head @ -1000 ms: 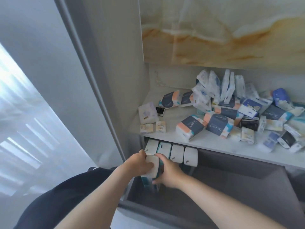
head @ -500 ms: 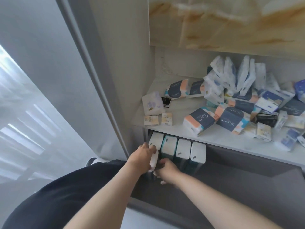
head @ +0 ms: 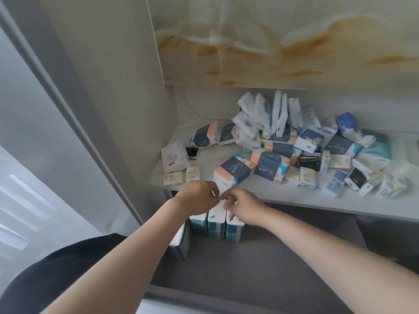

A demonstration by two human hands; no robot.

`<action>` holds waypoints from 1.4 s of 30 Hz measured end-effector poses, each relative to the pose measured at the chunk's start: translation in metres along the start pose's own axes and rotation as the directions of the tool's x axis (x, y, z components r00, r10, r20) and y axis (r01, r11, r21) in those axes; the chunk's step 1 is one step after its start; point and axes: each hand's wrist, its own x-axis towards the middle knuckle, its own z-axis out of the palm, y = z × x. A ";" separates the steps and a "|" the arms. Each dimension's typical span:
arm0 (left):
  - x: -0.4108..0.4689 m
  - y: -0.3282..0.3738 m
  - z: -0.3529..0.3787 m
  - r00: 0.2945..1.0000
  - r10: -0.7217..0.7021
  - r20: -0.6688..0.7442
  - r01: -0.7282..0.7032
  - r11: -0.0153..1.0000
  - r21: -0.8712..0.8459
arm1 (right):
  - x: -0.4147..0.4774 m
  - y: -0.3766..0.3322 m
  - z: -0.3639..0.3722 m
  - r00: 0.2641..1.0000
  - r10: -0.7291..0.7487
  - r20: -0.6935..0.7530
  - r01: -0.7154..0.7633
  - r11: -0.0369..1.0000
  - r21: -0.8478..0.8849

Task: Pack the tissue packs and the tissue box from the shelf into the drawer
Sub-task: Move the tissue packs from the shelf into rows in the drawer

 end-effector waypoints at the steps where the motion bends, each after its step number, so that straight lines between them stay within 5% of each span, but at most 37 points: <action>1: 0.005 0.018 -0.006 0.999 0.018 -0.045 -0.020 0.999 -0.044 | -0.005 0.002 -0.021 0.999 -0.018 -0.048 0.018 1.000 -0.002; 7: 0.053 0.116 -0.029 0.941 0.170 -0.291 -0.209 0.972 -0.108 | -0.015 0.026 -0.128 0.919 -0.116 -0.377 0.079 0.990 -0.113; 11: 0.101 0.158 -0.042 0.891 0.248 -0.380 -0.229 0.969 0.094 | 0.001 0.037 -0.183 0.833 -0.200 -0.516 0.053 0.957 -0.286; 15: 0.151 0.166 -0.058 0.869 0.268 -0.416 -0.124 0.932 0.340 | 0.037 0.033 -0.214 0.782 -0.296 -0.548 0.038 0.901 -0.433; 19: 0.194 0.145 -0.071 0.934 0.223 -0.277 -0.079 0.890 0.450 | 0.088 0.025 -0.227 0.861 -0.201 -0.468 -0.080 0.853 -0.515; 23: 0.215 0.112 -0.074 0.941 0.222 -0.257 -0.132 0.937 0.324 | 0.129 0.016 -0.224 0.883 -0.143 -0.446 -0.085 0.887 -0.453; 28: 0.228 0.073 -0.072 0.872 0.179 -0.455 -0.184 0.982 0.033 | 0.155 0.001 -0.199 0.744 -0.363 -0.561 0.149 0.909 -0.390; 31: 0.224 0.052 -0.074 0.840 0.032 -0.542 -0.096 0.991 -0.090 | 0.165 -0.006 -0.188 0.744 -0.434 -0.508 0.261 0.889 -0.376; 38: 0.204 -0.003 -0.087 0.889 -0.180 -0.421 0.265 0.952 0.154 | 0.190 -0.039 -0.147 0.841 -0.473 -0.263 0.378 0.861 -0.339; 42: 0.200 -0.004 -0.100 0.841 -0.306 -0.446 0.417 0.892 0.174 | 0.198 -0.058 -0.117 0.884 -0.468 -0.023 0.429 0.828 -0.361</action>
